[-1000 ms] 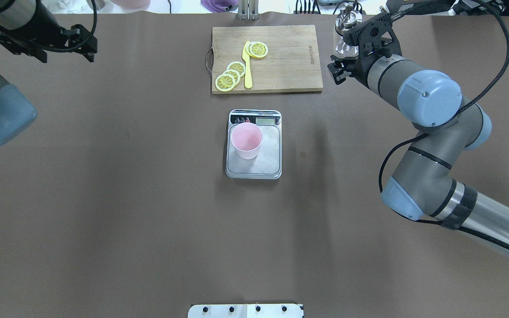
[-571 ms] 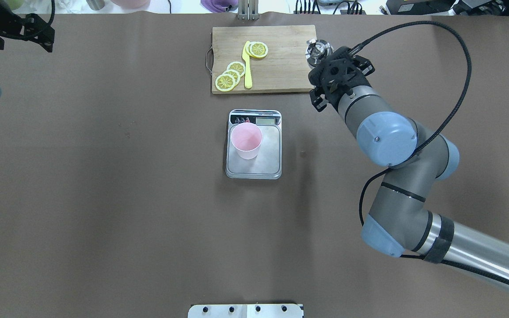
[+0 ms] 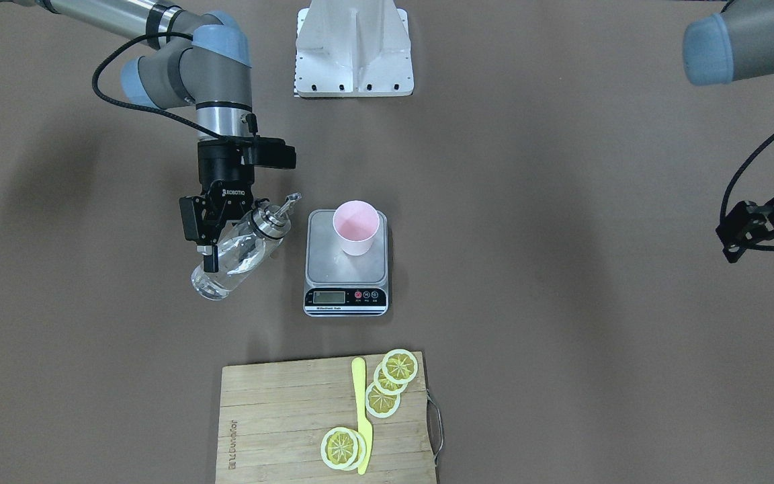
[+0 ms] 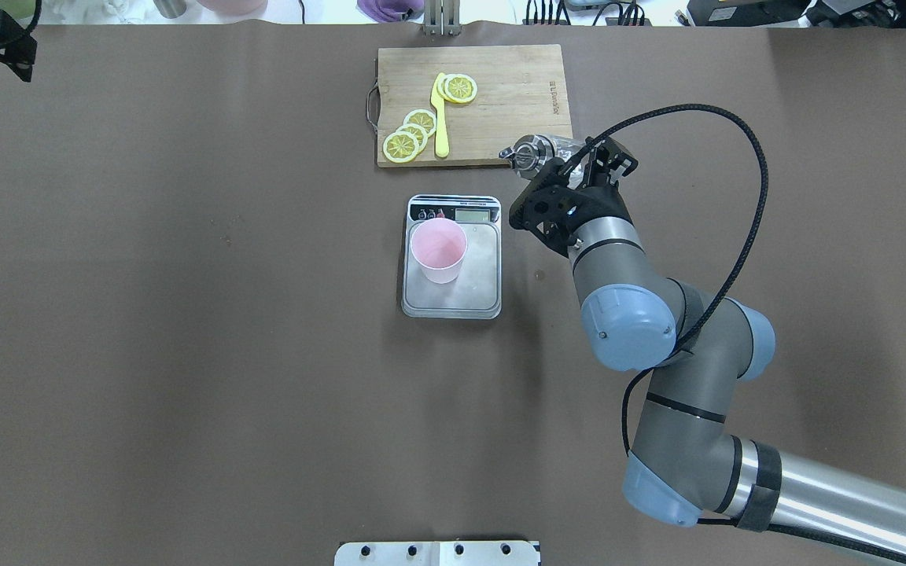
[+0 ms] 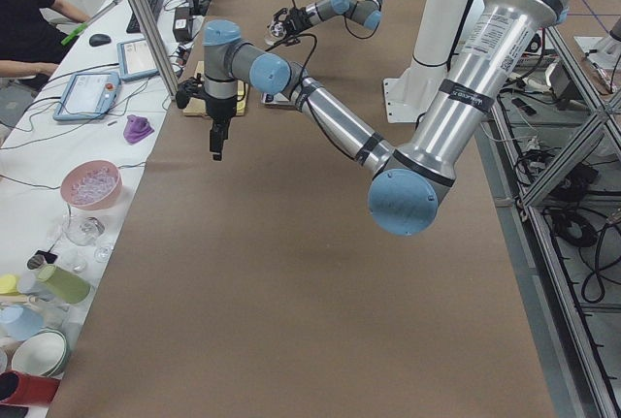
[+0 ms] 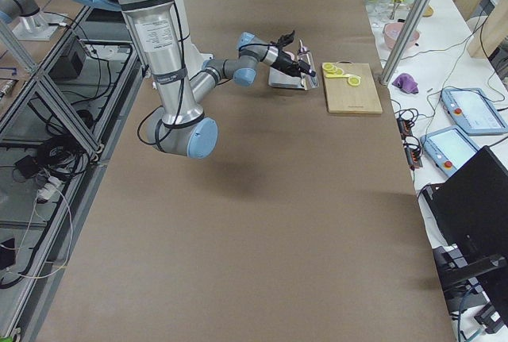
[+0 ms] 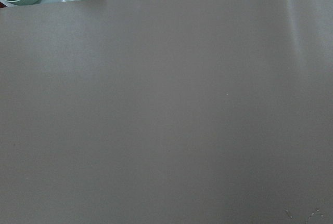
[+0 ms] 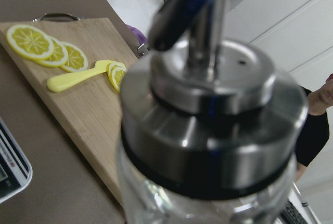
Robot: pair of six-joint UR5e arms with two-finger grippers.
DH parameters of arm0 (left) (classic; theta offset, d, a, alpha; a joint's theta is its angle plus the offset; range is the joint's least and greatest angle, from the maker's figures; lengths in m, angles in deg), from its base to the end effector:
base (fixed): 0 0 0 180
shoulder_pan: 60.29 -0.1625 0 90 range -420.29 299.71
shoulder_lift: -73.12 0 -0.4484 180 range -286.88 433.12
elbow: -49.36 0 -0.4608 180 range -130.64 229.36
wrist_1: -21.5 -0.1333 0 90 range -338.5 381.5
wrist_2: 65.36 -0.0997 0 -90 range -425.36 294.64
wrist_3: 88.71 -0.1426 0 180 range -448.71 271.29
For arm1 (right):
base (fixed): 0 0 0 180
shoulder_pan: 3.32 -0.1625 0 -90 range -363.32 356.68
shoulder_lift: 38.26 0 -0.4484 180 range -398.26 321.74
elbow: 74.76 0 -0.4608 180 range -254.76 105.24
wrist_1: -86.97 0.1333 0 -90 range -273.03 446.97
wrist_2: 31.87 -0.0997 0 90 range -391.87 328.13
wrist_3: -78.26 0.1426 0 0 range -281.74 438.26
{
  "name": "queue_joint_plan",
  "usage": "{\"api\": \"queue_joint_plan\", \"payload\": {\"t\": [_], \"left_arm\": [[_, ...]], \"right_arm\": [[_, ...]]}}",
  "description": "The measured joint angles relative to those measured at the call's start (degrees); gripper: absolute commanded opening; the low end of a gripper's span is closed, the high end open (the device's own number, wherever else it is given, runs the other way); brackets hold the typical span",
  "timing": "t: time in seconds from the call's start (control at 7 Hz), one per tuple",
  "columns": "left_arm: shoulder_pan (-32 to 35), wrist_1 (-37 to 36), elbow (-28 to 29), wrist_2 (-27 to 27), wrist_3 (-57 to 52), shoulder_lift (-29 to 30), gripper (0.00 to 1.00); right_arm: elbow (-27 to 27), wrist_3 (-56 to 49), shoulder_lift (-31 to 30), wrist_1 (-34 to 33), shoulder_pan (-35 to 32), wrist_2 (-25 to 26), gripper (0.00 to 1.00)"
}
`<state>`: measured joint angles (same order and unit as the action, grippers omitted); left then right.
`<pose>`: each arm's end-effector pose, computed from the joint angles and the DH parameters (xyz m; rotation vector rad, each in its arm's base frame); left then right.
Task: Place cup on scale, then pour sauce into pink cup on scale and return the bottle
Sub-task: 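Carry the sauce bottle with the right gripper over the pink cup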
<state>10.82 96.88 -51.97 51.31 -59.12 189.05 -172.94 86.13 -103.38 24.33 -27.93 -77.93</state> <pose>0.1623 -0.6884 0.3660 0.1651 0.5781 -0.0891 -0.5518 -0.5082 0.2819 1.2201 -0.0408 -0.4743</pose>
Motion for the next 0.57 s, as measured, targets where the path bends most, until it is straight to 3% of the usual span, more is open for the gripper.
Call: {"api": "queue_joint_plan", "payload": {"t": [0.57], "left_arm": [[3.58,-0.75,2.36,-0.02,-6.72,-1.89,0.98]], "right_arm": [[2.01,-9.86,-0.11,-2.62,3.12,10.68,0.00]]}}
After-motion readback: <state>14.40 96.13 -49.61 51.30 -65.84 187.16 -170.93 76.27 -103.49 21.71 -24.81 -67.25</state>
